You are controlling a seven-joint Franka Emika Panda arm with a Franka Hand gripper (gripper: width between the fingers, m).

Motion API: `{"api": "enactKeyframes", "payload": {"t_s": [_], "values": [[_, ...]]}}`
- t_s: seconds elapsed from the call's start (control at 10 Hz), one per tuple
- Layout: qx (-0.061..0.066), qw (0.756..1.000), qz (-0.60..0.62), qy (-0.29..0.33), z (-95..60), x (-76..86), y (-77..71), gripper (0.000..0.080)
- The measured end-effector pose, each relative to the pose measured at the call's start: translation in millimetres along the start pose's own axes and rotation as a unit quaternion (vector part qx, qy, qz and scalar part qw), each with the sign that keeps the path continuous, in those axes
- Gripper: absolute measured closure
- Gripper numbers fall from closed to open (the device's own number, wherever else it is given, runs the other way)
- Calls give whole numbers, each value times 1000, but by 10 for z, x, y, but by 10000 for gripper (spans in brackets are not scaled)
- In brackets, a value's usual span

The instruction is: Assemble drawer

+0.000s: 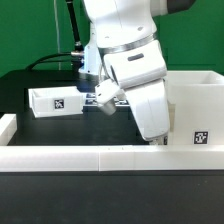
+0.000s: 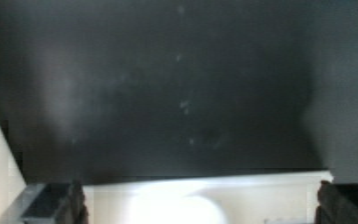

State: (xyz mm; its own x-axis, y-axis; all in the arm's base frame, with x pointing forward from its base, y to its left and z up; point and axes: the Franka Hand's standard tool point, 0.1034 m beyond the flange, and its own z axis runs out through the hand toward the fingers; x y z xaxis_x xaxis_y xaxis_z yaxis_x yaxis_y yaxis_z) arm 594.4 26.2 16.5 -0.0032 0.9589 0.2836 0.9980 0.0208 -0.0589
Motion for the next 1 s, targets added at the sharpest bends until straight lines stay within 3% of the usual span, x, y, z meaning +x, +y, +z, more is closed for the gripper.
{"api": "enactKeyframes", "payload": {"t_s": [0.3, 0.5, 0.7, 0.9, 1.0], "values": [[-7, 1000, 4, -6, -96, -293, 4, 150], [-26, 999, 22, -19, -306, -506, -81, 150], [-38, 997, 52, -34, -447, -567, -363, 150], [-62, 995, 66, -51, -502, -659, -690, 150], [-58, 995, 66, -53, -483, -677, -756, 150]]}}
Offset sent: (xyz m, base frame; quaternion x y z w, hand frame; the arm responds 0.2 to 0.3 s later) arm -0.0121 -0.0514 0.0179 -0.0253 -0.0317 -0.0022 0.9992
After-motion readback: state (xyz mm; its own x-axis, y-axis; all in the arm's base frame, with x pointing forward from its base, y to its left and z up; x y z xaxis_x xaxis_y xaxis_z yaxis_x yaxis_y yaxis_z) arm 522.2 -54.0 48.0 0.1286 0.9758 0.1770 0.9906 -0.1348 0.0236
